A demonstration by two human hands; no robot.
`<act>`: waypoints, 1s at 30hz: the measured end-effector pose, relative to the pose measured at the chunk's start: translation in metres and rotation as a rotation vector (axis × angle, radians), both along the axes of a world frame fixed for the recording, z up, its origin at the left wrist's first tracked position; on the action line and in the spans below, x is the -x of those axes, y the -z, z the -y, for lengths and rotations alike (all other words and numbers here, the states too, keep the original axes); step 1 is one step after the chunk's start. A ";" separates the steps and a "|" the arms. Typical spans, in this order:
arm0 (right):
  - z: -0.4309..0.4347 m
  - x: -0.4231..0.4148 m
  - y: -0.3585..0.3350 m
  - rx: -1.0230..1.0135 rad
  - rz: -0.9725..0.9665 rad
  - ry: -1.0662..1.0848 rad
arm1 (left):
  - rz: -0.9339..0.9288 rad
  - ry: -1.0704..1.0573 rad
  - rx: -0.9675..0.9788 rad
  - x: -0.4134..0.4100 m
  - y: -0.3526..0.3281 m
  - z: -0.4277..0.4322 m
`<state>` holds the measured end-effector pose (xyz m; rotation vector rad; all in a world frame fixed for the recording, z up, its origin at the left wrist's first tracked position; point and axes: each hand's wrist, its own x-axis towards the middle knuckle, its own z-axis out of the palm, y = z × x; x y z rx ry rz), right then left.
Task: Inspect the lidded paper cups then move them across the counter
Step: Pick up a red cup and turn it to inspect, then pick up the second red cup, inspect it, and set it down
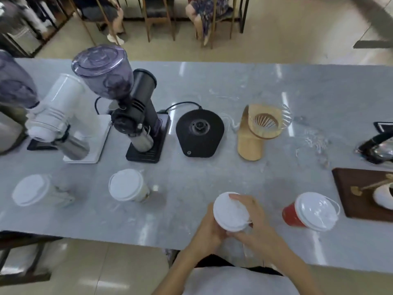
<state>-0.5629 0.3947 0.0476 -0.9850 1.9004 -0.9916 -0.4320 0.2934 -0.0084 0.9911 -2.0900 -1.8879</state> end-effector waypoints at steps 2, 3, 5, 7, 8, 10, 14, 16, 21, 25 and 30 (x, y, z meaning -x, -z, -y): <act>0.017 0.010 0.001 0.043 -0.049 0.008 | -0.015 -0.073 0.025 0.013 0.005 0.016; 0.025 0.015 0.002 0.055 -0.053 0.016 | -0.021 -0.096 0.024 0.019 0.008 0.023; 0.042 0.021 0.008 0.072 -0.050 0.026 | -0.023 -0.110 0.027 0.030 0.015 0.036; 0.052 0.023 0.015 0.054 -0.061 0.019 | 0.006 -0.103 -0.001 0.037 0.019 0.044; 0.055 0.024 0.019 0.046 -0.070 0.018 | 0.017 -0.098 0.006 0.039 0.022 0.047; 0.054 0.025 0.026 0.048 -0.064 0.021 | 0.034 -0.078 0.044 0.037 0.026 0.049; 0.049 0.025 0.023 0.031 -0.053 -0.005 | -0.029 -0.102 0.007 0.031 0.026 0.045; 0.041 0.025 0.014 0.006 -0.060 -0.048 | -0.083 -0.144 -0.006 0.021 0.030 0.038; -0.028 0.022 -0.018 0.080 0.011 -0.025 | 0.096 -0.333 0.076 -0.014 0.052 -0.009; -0.095 0.035 -0.042 0.166 0.032 0.209 | 0.217 -0.067 0.360 -0.014 0.055 -0.053; -0.115 0.088 -0.034 -0.068 -0.550 0.298 | 0.068 0.315 0.266 0.079 0.045 -0.081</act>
